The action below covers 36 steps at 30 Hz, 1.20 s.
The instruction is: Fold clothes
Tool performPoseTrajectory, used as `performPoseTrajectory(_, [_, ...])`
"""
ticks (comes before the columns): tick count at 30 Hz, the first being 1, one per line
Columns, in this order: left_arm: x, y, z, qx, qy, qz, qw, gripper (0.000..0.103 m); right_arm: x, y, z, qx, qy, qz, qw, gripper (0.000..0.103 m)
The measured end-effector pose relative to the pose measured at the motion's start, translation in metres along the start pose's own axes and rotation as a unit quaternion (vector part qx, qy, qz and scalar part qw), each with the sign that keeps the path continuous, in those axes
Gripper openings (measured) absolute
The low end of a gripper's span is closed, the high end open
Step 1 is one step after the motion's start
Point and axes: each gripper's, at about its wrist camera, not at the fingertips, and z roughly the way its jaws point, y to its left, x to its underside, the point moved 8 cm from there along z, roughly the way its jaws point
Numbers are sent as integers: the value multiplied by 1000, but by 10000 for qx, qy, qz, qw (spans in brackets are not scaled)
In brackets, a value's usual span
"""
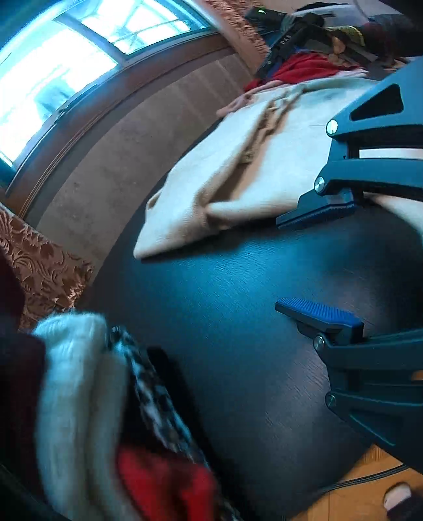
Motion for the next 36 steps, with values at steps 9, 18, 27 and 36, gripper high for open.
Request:
performPoseTrajectory(9, [63,-23,-36,685,950,1161,9863,44,43,142,71,-894,334,-1566,9830,58])
performPoseTrajectory(18, [74,-43,-18,534,1063,1548,9808,24,39,101,114,-1236,733,-513,9883,60])
performPoseTrajectory(27, [127,-29,-84,292,1454,1275,9807,2,34,103,130,-1113,801,-779,9875,66])
performPoseTrajectory(36, [74,-20,-86,45,456,626,9970,19,46,124,129,-1113,998,-1353,9795,96])
